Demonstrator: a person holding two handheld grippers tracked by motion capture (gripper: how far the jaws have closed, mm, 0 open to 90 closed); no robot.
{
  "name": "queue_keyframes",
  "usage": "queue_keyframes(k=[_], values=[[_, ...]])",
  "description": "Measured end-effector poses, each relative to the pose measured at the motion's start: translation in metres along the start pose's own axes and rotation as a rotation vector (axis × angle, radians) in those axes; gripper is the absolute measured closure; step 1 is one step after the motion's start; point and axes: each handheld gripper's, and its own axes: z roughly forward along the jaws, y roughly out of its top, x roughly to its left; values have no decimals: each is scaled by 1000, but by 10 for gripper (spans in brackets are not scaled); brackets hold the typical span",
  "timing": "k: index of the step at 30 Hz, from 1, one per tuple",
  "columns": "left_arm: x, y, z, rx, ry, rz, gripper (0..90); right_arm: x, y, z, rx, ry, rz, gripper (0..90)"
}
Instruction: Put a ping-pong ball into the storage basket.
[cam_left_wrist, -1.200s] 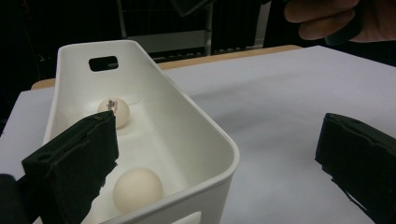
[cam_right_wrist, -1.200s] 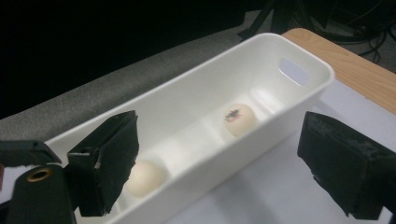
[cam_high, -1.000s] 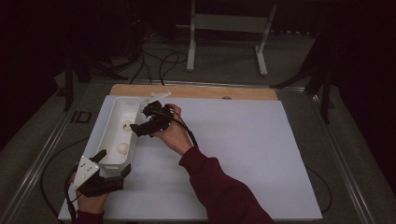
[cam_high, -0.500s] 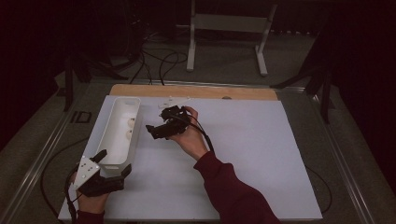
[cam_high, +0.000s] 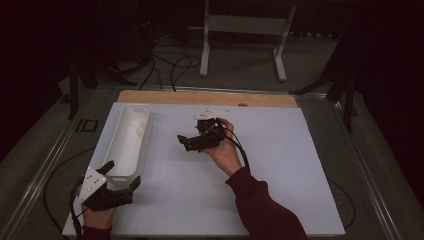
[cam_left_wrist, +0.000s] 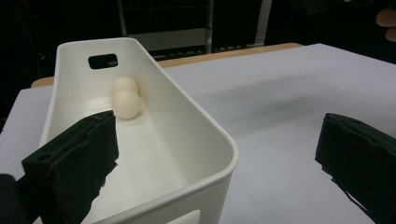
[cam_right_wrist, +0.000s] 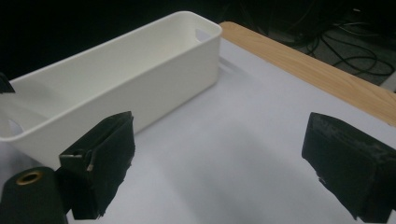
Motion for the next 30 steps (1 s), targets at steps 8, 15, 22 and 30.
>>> queue_keyframes(k=[8, 15, 22, 30], values=[[0, 0, 0, 3, -2, -1, 1, -13, -19, -19, -6, -32, 10, 92], [0, 0, 0, 3, -1, -6, 1, -25, -39, -42, -15, -67, 22, 92], [1, 1, 0, 1, -3, -15, 1, -38, -72, -69, -25, -126, 61, 92], [2, 3, 1, -8, -2, -27, 1, -41, -104, -104, -42, -197, 48, 92]])
